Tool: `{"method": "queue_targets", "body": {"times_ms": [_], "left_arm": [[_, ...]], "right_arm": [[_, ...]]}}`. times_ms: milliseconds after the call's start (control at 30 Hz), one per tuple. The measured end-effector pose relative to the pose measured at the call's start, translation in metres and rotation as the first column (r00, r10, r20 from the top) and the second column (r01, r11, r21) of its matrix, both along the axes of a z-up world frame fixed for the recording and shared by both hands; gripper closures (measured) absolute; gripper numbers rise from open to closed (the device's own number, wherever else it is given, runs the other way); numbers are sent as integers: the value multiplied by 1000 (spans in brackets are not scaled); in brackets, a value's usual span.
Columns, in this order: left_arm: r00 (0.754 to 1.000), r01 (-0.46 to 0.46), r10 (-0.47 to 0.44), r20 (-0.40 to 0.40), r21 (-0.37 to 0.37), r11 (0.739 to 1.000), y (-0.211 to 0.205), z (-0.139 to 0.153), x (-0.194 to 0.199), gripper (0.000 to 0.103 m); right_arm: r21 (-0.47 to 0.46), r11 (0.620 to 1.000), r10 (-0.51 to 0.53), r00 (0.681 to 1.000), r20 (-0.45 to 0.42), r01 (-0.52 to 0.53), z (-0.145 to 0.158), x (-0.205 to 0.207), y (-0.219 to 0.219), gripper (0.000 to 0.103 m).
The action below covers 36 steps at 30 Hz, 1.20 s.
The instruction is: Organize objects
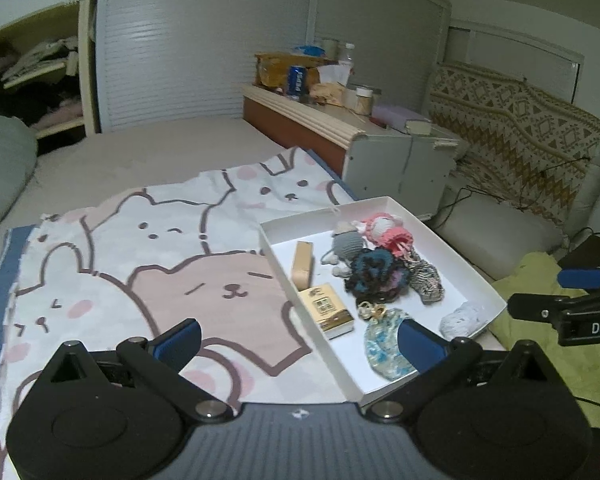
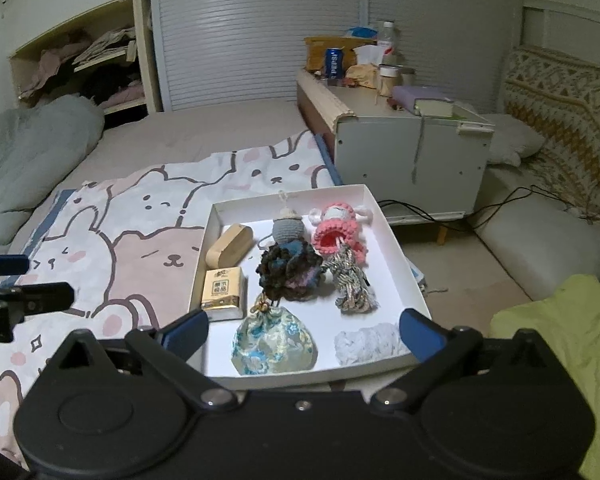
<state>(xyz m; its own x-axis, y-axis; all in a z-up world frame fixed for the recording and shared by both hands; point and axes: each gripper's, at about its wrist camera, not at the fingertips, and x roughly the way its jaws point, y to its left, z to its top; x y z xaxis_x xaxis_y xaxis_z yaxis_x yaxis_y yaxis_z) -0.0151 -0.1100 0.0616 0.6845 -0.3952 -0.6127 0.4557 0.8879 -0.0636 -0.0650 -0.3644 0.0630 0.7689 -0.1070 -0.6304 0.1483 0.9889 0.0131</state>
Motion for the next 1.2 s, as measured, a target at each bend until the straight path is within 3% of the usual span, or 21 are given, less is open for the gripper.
{"method": "queue_targets", "body": {"times_ms": [567,1200], "left_arm": [[997,-75,74,28,40,996,37,-14,-16,0],[996,-93,92,19,71,993,41,-30,-18,0]], "right_arm": [[-54,998,-27,999,46,30,-11,-31,30,0],[-110,993,-27,999,45,32,-18,-31,42,0]]}}
